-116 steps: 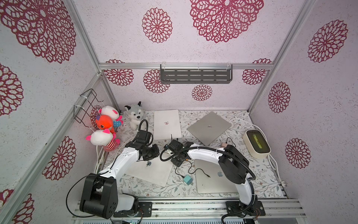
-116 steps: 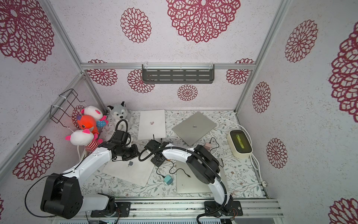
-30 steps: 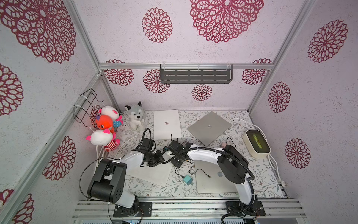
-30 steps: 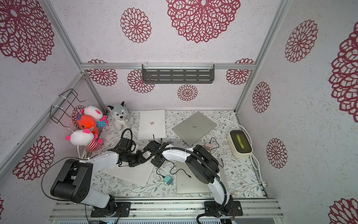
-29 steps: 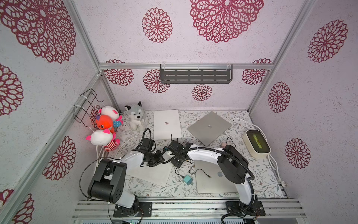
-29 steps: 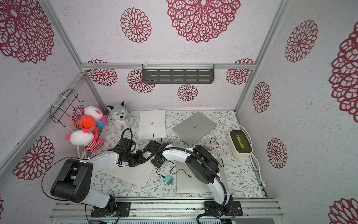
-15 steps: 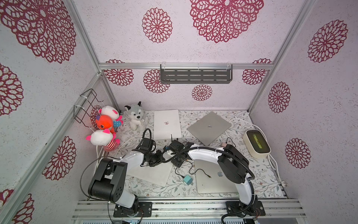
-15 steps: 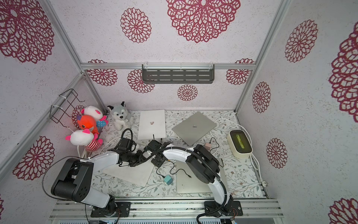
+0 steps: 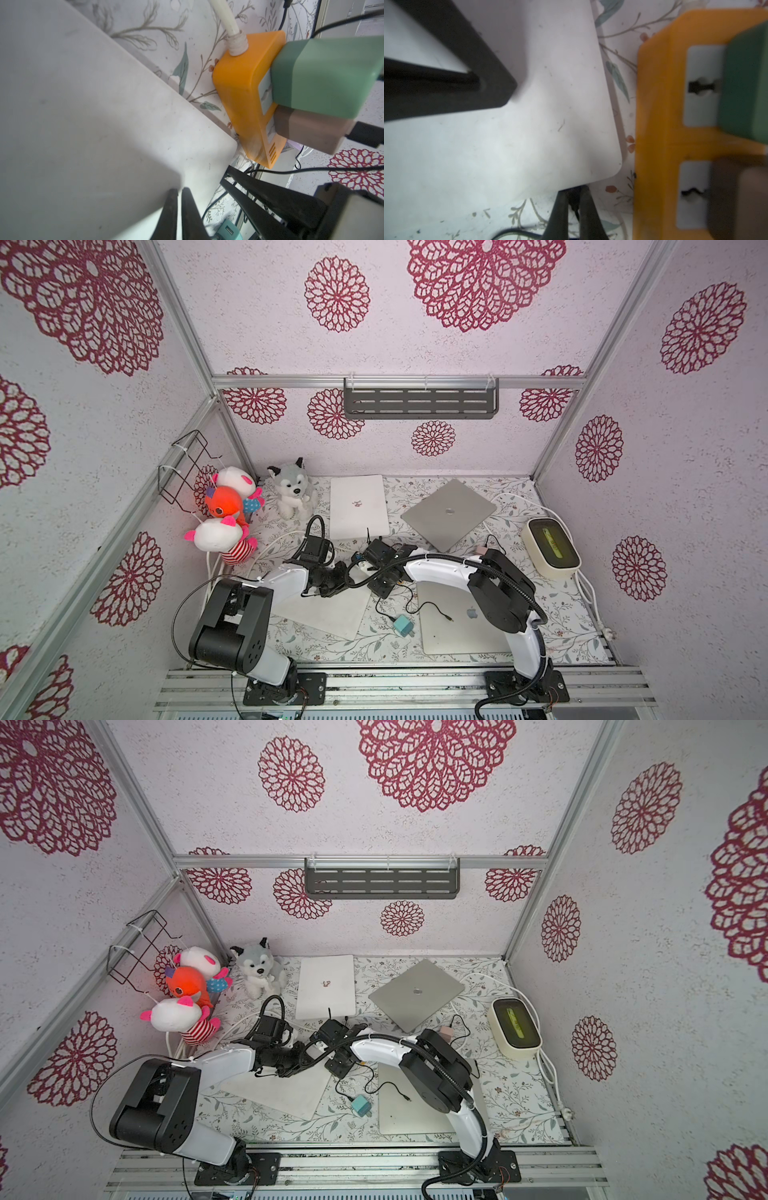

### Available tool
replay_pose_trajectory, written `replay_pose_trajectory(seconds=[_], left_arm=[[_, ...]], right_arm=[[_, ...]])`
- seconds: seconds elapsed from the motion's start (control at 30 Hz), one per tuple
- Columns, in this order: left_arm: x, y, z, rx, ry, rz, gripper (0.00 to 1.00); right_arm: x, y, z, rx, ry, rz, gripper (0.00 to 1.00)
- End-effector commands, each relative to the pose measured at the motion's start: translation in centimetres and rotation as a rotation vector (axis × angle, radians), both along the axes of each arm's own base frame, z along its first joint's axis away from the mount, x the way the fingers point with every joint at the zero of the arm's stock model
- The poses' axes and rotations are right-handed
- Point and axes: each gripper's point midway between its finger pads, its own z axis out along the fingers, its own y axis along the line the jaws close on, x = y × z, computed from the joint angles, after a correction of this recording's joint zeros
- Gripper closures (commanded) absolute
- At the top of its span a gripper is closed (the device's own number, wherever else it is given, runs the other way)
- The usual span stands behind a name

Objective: Unplug the laptop charger
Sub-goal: Remove the charging cable from the laptop.

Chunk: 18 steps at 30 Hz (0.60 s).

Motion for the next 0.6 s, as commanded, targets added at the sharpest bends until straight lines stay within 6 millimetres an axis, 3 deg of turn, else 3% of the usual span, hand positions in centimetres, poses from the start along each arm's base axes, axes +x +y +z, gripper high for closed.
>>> replay_pose_trajectory(seconds=[0.0, 0.2, 0.47, 0.57], left_arm=[[-1.44, 0.83, -1.31, 0.054, 0.050, 0.009, 0.89], [-1.34, 0.78, -1.30, 0.053, 0.050, 0.007, 0.89], [-1.38, 0.80, -1.33, 0.053, 0.052, 0.007, 0.89], [-1.41, 0.82, -1.35, 0.054, 0.052, 0.006, 0.89]], right_arm=[[0.40, -1.64, -0.20, -0.086, -0.022, -0.038, 0.91], [0.06, -1.22, 0.36, -0.013, 0.007, -0.032, 0.91], [0.35, -1.88, -0.17, -0.066, -0.004, -0.036, 0.91], [-0.26, -1.09, 0.18, -0.001, 0.039, -0.031, 0.91]])
